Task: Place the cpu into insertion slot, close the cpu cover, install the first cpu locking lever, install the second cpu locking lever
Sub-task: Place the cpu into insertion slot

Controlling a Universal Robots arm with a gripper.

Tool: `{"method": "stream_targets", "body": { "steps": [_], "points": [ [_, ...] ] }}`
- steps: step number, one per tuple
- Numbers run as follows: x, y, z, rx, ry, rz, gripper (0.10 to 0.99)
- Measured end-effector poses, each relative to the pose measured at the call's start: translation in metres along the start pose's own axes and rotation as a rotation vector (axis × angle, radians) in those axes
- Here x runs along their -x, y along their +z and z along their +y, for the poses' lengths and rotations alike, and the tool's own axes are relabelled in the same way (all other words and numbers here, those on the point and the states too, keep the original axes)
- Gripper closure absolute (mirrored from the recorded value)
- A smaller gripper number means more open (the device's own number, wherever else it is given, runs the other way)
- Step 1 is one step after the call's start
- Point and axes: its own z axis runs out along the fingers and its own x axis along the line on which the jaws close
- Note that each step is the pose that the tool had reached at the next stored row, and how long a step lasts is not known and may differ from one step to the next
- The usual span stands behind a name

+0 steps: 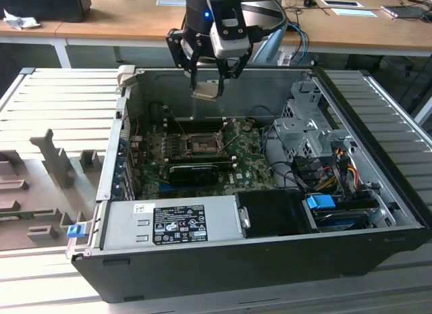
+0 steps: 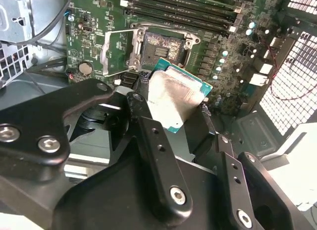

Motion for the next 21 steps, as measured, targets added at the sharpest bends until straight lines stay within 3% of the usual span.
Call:
{"method": "stream_targets", "body": {
  "steps": [21],
  "points": [
    [0.0000, 0.0005, -0.0001, 0.003, 0.140, -0.0124, 0.557]
  ]
}}
